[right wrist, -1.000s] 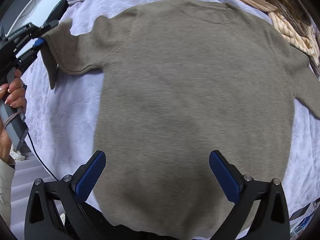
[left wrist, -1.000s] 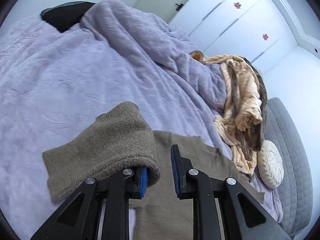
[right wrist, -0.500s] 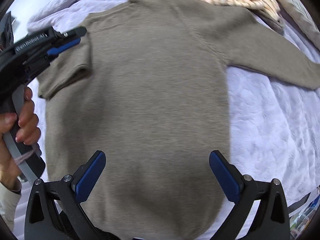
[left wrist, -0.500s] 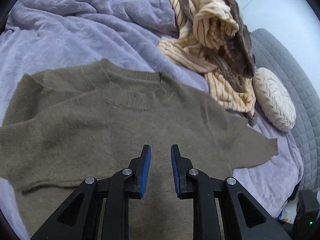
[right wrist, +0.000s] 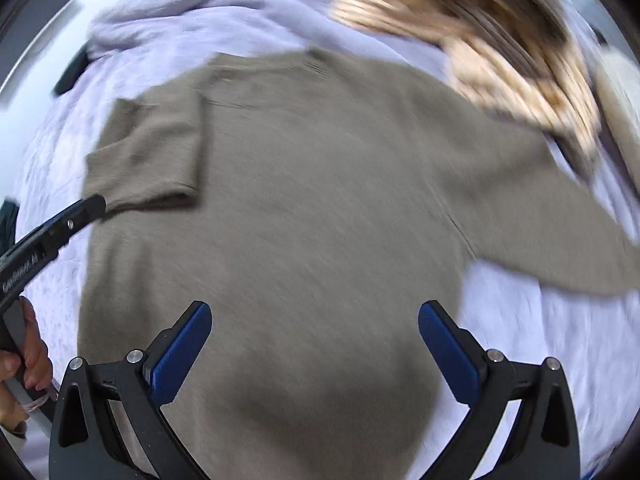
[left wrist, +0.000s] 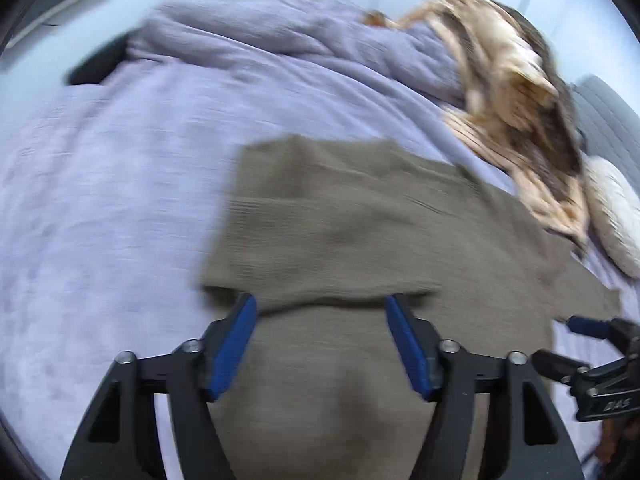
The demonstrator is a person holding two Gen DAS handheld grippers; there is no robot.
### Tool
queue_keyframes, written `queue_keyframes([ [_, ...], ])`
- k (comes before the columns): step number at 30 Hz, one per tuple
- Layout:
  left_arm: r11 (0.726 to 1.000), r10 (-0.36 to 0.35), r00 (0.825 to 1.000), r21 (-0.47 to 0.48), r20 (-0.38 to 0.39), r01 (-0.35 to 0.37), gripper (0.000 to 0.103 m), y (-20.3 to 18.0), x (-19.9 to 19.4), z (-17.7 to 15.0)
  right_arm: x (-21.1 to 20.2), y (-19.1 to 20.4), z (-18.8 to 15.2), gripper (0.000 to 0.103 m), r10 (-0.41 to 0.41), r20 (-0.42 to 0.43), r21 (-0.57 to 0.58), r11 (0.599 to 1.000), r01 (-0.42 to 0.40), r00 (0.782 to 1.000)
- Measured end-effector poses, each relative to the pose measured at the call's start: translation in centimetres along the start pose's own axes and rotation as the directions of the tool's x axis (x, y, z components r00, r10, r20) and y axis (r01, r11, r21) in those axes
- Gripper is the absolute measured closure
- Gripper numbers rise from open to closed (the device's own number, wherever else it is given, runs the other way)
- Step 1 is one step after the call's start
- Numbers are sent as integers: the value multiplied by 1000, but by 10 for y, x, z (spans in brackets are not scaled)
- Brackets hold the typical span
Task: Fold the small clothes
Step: 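Grasp the other sleeve cuff with the right tool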
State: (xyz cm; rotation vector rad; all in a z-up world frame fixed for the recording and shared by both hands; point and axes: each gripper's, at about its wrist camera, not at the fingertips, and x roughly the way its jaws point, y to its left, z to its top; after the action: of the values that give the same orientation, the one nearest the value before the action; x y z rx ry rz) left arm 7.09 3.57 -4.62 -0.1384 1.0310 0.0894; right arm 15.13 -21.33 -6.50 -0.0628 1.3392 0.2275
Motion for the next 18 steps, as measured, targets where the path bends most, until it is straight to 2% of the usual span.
queue_keyframes([
  [3,995,89,994,-36,-58,-91,34,44,11,-2,10,64,27,0,22,59,-210,978,-9,998],
  [6,992,127,987,-13,-97,-129,34,67,31,-8,26,130,43,0,54,112,-417,909,-2,992],
  [8,991,131,985,4,-113,-131,34,70,43,-11,40,168,49,0,69,141,-527,849,16,988],
  [9,992,125,986,2,-111,-126,36,71,48,-10,47,182,50,0,72,147,-559,829,23,987],
  [10,985,172,979,3,-107,-172,36,74,53,-10,56,197,52,2,75,152,-595,803,31,986],
  [11,983,181,977,-1,-111,-183,36,77,58,-11,60,205,49,4,77,157,-610,792,35,985],
  [14,988,129,984,-67,-121,-138,36,93,67,-14,80,212,53,5,50,162,-618,784,62,986],
  [15,989,117,986,-77,-121,-127,36,95,66,-15,86,211,54,8,41,154,-617,784,64,987],
  [18,992,97,988,-66,-118,-105,36,96,68,-18,90,208,46,15,13,172,-642,760,102,985],
])
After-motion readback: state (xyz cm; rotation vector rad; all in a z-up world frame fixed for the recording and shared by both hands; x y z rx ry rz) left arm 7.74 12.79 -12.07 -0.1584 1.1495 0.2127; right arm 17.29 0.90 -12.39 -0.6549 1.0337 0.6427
